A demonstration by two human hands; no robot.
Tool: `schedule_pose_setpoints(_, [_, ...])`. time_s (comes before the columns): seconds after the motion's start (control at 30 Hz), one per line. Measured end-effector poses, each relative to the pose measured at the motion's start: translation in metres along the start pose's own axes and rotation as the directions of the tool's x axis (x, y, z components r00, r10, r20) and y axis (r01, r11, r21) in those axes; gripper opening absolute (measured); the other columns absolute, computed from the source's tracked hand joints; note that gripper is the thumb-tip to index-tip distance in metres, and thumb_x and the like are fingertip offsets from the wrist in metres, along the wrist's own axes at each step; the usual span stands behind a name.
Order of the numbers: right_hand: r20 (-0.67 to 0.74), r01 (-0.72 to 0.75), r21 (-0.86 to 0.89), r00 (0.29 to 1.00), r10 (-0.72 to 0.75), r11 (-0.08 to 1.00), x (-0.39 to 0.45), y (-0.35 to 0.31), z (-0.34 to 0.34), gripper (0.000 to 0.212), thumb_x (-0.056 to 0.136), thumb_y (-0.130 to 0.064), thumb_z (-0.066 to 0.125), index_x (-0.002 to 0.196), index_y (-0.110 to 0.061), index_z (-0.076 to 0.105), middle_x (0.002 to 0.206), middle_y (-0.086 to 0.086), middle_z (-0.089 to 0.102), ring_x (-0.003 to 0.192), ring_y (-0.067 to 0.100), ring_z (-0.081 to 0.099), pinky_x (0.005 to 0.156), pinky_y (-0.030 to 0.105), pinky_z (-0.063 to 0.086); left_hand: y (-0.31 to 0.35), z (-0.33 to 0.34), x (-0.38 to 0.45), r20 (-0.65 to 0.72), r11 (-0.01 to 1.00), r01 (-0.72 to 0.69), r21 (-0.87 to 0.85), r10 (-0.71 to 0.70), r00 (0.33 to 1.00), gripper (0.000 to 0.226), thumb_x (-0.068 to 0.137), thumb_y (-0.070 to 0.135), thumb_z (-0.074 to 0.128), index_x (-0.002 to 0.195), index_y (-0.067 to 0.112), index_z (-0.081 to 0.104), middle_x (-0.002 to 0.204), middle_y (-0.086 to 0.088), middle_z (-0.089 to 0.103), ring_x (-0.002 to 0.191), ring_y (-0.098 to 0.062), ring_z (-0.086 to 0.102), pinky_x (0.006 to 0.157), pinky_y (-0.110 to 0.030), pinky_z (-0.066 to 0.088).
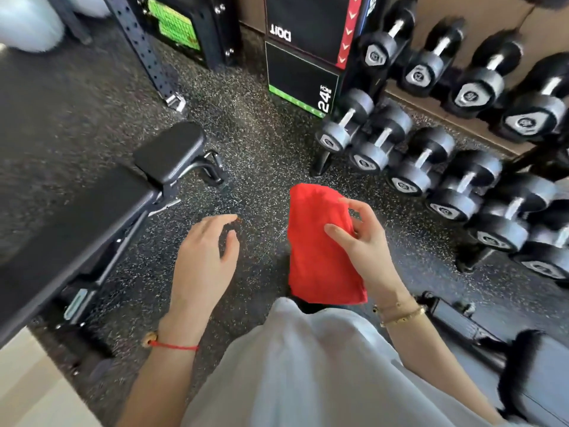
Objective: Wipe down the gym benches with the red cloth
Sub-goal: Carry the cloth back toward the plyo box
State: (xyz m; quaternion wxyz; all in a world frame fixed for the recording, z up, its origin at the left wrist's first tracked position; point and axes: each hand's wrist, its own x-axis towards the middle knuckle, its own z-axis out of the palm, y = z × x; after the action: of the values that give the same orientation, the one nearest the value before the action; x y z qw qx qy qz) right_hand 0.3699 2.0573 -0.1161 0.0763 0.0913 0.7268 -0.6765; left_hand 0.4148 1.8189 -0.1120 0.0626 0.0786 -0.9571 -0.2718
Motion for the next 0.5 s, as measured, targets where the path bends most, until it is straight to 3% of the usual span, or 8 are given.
schedule_pose_setpoints(0.27, [0.058, 0.011, -0.008, 0.998, -0.011, 1.0, 0.159, -0.035, 0.043, 0.04, 0.083, -0.009, 0.072, 0.115, -0.027, 0.057, 0.09, 0.004, 0.074, 0.077, 0.014, 0.065, 0.072, 0.038, 0.054, -0.011, 0.013, 0.148, -0.09, 0.999, 0.029, -0.016, -0.03, 0.996, 0.029, 0.095, 0.014, 0.057, 0.123, 0.017, 0.064, 0.119, 0.002, 0.067, 0.112, -0.016, 0.06, 0.096, -0.029, 0.044])
schedule_pose_setpoints(0.4, [0.09, 0.036, 0.023, 0.995, -0.038, 0.999, 0.255, -0.07, 0.058, 0.041, 0.083, -0.008, 0.072, 0.117, -0.024, 0.057, 0.094, 0.004, 0.074, 0.081, 0.016, 0.068, 0.073, 0.039, 0.056, -0.01, 0.01, 0.245, -0.142, 0.999, 0.025, -0.02, -0.027, 0.989, 0.028, 0.095, 0.014, 0.056, 0.122, 0.015, 0.064, 0.116, -0.001, 0.067, 0.107, -0.021, 0.062, 0.093, -0.035, 0.049])
schedule_pose_setpoints(0.5, [0.097, 0.075, 0.03, 0.992, -0.078, 0.997, 0.324, -0.095, 0.07, 0.042, 0.083, -0.006, 0.072, 0.12, -0.02, 0.056, 0.089, -0.012, 0.074, 0.08, 0.01, 0.067, 0.07, 0.03, 0.056, -0.007, 0.009, 0.311, -0.189, 1.0, 0.025, -0.016, -0.027, 0.982, 0.028, 0.095, 0.012, 0.058, 0.121, 0.013, 0.064, 0.115, -0.003, 0.068, 0.107, -0.024, 0.063, 0.092, -0.042, 0.053])
